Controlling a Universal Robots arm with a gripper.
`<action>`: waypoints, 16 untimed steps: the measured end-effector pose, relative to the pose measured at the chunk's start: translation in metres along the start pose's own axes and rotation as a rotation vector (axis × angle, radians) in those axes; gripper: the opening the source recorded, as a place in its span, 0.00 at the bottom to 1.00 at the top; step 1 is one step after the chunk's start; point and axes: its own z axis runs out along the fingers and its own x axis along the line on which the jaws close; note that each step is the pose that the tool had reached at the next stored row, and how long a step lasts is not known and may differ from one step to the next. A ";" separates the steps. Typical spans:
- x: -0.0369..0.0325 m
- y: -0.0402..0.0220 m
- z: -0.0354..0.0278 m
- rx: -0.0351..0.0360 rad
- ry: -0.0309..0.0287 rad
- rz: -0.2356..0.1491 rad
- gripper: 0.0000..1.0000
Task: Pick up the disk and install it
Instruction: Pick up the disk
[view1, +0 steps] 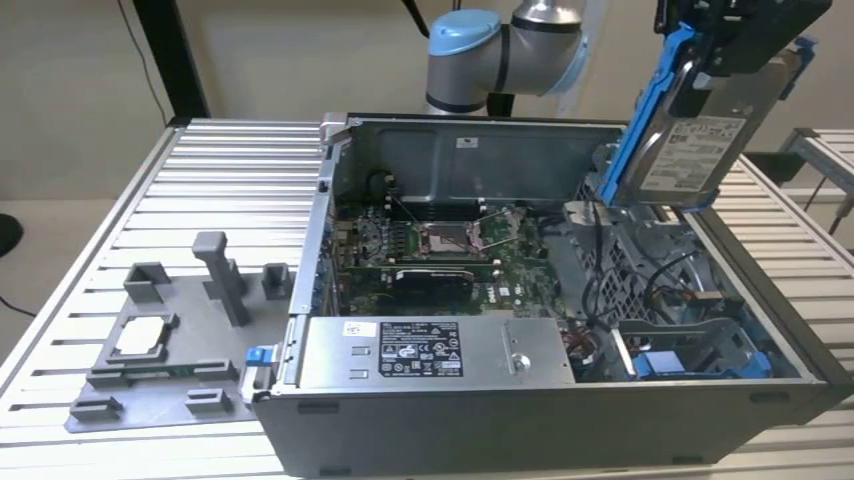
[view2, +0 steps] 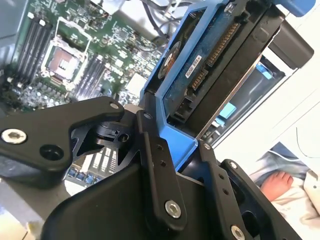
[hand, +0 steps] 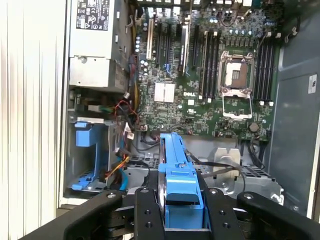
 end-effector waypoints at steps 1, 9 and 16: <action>0.0028 0.0001 0.0001 -0.0001 -0.0002 0.000 0.00; 0.0238 0.0008 0.0008 -0.0006 -0.0017 0.003 0.00; 0.0374 0.0013 0.0013 -0.0011 -0.0064 0.004 0.00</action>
